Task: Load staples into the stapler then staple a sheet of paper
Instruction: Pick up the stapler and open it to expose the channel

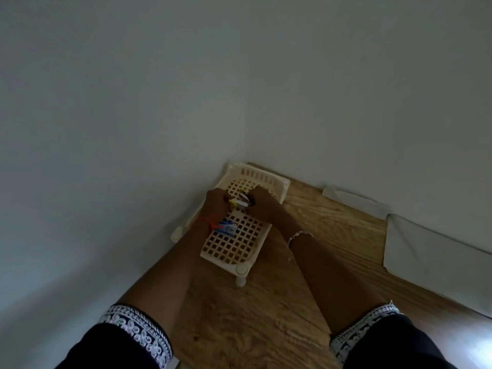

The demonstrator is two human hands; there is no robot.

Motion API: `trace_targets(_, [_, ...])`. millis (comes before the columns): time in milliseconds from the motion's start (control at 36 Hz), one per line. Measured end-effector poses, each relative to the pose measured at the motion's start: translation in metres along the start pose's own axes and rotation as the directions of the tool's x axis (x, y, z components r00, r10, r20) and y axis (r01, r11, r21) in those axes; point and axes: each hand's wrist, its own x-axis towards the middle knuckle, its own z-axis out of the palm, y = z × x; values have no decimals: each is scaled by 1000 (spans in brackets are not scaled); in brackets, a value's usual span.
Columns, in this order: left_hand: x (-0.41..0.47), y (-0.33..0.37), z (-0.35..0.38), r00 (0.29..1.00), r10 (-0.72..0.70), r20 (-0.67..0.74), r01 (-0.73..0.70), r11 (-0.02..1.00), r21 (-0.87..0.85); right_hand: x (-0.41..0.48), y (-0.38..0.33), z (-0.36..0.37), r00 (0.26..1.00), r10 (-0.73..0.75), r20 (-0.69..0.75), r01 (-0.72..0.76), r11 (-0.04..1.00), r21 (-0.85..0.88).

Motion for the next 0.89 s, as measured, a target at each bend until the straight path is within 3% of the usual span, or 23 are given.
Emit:
trace_targets(222, [1,19,-8,995,1,-104,-25,974,-226,-7,-1,-10,985,83,-152,-48,974,223])
trace_targets(306, [-1,30,-8,997,-67,-43,47,931,-362,-16,-5,-21,971,105,-217,-31,947,319])
trace_targets(417, [-10,51,-5,982,-124,145,191,680,-708,-38,-7,-38,952,111,-286,29,895,445])
trace_targets(500, [-24,66,-2,960,-22,280,250,522,-815,-59,-4,-47,931,136,-340,55,867,496])
trace_targets(750, [-77,113,31,852,225,473,422,241,-874,-148,25,-61,878,355,-321,38,616,787])
trace_targets(889, [-120,146,66,804,281,524,461,262,-848,-217,42,-63,838,444,-316,56,506,861])
